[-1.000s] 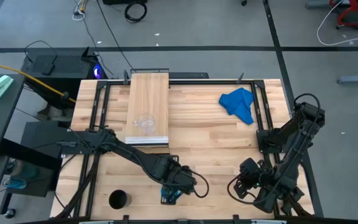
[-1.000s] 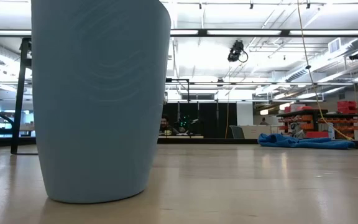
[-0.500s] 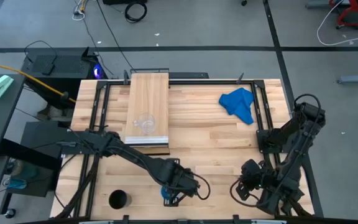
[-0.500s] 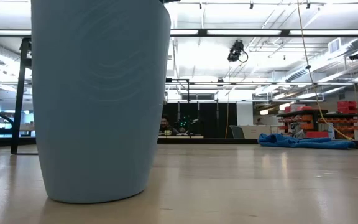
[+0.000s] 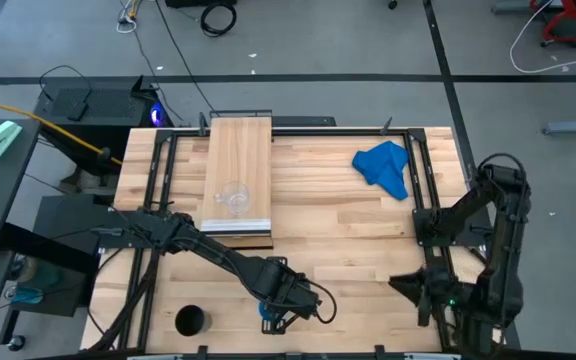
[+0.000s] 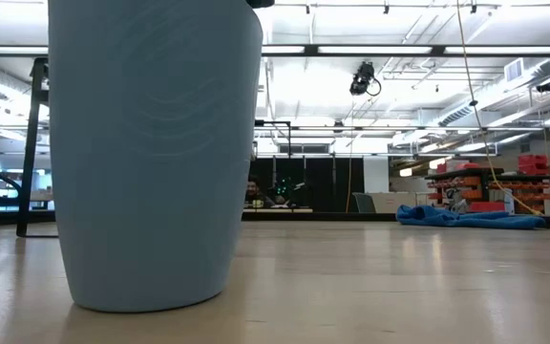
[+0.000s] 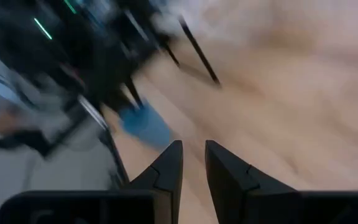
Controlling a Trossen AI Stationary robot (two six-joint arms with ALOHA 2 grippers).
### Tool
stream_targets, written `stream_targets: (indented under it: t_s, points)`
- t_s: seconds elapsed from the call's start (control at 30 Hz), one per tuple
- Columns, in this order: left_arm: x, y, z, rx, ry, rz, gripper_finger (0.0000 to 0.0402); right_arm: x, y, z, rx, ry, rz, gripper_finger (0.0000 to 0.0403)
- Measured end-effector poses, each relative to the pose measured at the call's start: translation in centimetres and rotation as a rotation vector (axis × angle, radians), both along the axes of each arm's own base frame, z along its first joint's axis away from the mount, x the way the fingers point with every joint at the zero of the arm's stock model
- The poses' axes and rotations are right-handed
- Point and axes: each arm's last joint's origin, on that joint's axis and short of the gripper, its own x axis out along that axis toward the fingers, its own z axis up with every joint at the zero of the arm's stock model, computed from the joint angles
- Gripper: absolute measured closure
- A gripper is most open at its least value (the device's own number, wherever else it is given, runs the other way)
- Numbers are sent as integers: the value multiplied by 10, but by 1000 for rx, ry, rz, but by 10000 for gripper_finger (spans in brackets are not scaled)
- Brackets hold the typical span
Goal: Stack small to large cups/mugs on shelf
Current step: Put the blue cup on the shelf
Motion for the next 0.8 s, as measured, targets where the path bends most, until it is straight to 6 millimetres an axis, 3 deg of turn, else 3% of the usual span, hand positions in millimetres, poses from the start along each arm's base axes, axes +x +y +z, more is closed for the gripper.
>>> stream_targets:
  t_s: [0.27, 0.4, 0.6, 0.73, 0.8]
  points:
    - [0, 0, 1, -2, -2, 6, 336, -8, -53, 60, -133, -371, 28, 328]
    - [0, 0, 1, -4, -2, 17, 340, -17, -84, 85, -121, -372, 24, 328]
    - [0, 1, 1, -2, -3, 18, 334, -25, -115, 104, 84, -389, -5, 328]
    - [0, 1, 1, -2, -3, 17, 334, -27, -123, 108, -76, -368, 22, 328]
    - [0, 1, 1, -2, -4, 16, 337, -28, -128, 110, -64, -385, 8, 328]
